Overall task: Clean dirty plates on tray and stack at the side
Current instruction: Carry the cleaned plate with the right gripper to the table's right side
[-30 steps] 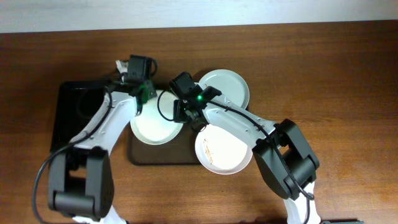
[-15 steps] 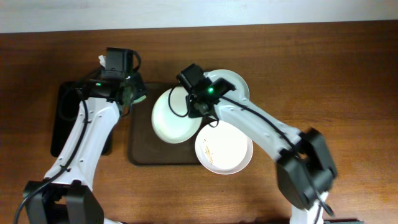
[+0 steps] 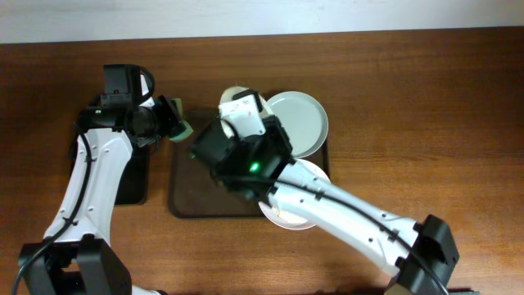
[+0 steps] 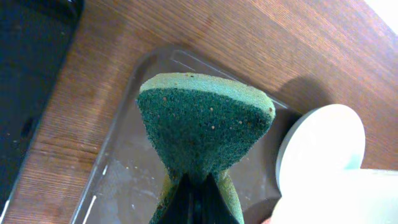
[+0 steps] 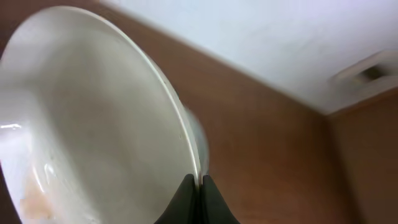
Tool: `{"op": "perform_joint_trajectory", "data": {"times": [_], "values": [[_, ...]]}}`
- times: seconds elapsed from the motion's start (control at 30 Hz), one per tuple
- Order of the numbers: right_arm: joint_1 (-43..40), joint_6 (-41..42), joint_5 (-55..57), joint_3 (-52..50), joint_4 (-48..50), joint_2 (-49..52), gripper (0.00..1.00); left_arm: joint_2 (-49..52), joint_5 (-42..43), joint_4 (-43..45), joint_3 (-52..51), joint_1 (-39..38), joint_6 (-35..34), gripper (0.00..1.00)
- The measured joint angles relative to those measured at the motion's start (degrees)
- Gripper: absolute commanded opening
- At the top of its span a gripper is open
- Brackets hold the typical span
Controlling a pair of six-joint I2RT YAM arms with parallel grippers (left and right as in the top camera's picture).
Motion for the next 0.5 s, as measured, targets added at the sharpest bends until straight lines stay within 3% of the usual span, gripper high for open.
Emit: {"op": "perform_joint_trajectory", "data": {"times": [0.17,0.33,0.43,0.5], "values": [[1.66,0.0,9.05,0.0,0.11,0.0,0.04,0.0,0.7,0.02,0.0,0.0,0.0,0.01],[1.66,0.04,11.02,0.0,0.31,0.07,0.04,0.0,0.72,0.0,0.0,0.0,0.0,0.01],[1.4,0.76,7.04,0.0,0.46,0.07,0.04,0.0,0.68,-0.04,0.0,0.0,0.0,0.01],[0.39,1.95,-2.01,0.0,0.74,0.07,0.04,0.0,0.66,-0.42,0.0,0.0,0.0,0.01]]}}
